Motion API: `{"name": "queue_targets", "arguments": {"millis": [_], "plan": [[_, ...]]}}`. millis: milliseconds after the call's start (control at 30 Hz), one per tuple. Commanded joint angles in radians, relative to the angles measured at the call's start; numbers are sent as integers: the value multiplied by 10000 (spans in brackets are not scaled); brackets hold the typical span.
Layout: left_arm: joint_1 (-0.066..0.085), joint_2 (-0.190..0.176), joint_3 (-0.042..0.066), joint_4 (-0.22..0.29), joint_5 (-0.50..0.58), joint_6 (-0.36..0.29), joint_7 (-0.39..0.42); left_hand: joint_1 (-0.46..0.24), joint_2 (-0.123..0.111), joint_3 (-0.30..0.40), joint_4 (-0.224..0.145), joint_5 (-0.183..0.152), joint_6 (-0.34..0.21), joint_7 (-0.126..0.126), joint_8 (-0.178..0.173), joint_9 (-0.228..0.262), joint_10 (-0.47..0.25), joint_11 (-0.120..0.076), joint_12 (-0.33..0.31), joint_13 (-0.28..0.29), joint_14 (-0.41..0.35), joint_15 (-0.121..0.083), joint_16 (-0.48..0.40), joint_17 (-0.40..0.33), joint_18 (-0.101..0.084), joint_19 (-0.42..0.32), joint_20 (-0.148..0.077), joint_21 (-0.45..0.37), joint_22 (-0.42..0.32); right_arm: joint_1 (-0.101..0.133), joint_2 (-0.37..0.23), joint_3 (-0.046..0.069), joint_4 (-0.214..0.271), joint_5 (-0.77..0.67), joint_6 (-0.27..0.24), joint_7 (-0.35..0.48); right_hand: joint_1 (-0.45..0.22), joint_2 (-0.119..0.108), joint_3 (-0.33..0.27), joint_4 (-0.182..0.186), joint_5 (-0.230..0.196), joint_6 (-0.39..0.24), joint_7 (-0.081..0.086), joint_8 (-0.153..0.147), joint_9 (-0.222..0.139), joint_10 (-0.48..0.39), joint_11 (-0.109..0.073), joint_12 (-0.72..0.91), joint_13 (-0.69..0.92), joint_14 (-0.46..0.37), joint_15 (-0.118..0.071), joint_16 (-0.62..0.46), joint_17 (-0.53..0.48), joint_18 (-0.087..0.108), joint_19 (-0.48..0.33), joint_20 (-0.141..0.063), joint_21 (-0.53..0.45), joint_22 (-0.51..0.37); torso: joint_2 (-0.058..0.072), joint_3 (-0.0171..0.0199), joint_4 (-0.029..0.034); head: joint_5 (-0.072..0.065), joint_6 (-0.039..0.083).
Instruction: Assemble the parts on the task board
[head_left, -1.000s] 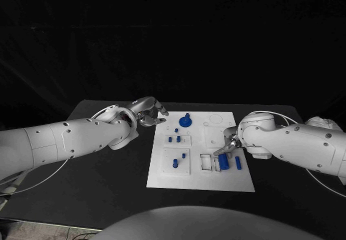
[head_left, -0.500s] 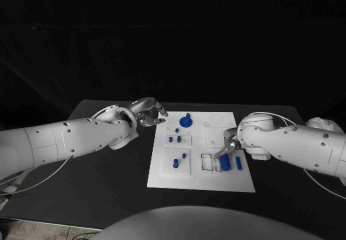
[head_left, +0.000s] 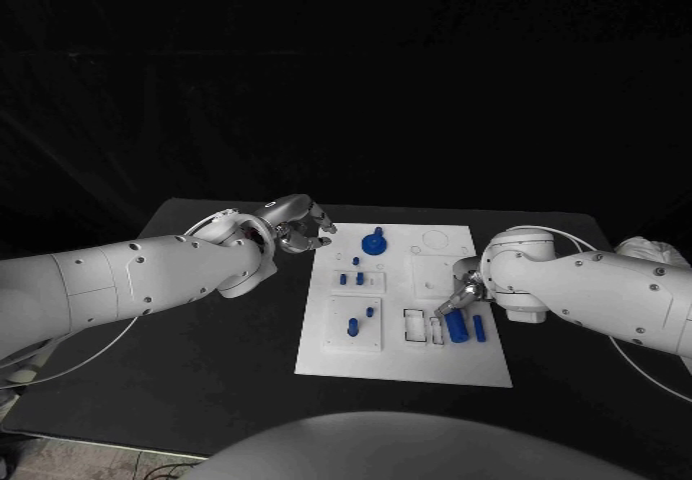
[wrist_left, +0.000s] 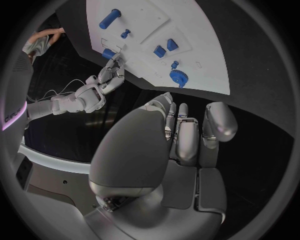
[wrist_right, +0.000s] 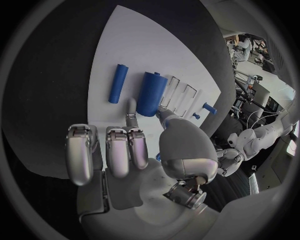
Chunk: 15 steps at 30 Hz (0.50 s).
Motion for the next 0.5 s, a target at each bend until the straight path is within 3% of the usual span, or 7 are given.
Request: {"name": "queue_targets", "arguments": {"millis": [33, 333, 500], "plan": [[2, 1, 7, 4, 14, 154, -57, -79, 8, 67, 18, 52, 31, 46, 40, 13, -20, 86, 44, -13, -12, 34, -38, -15, 155, -1, 49, -70, 1355, 58, -109, -9, 65, 581, -184, -74, 66, 22, 285, -199, 21, -199, -125, 65, 96, 1041, -94, 38, 2633, 1043, -54, 35, 2629, 150, 417, -85, -84, 2240, -1, 0, 13, 29, 0], [1, 25, 7, -50, 14, 208, -89, -83, 7, 68, 17, 54, 35, 50, 42, 14, -25, 89, 45, -15, -21, 39, -49, -36, 158, -9, 54, -88, 1351, 518, -323, -4, 185, 2217, -265, -235, 70, 23, 339, -225, 21, -247, -128, 72, 206, 1041, -94, 38, 2633, 1043, -55, 35, 2629, 161, 393, -87, -124, 2226, -11, -12, 15, -1, 0], [-3, 54, 6, -74, 14, 237, -97, -85, 8, 70, 16, 56, 38, 53, 43, 15, -31, 92, 46, -16, -27, 42, -54, -45, 161, -17, 57, -106, 1346, 635, -198, -4, 128, 3176, -102, -419, 57, 28, 362, -226, 16, -284, -118, 57, 244, 1041, -90, 38, 2633, 1043, -53, 35, 2629, 170, 370, -86, -158, 2213, -22, -18, 35, -13, 0]]}}
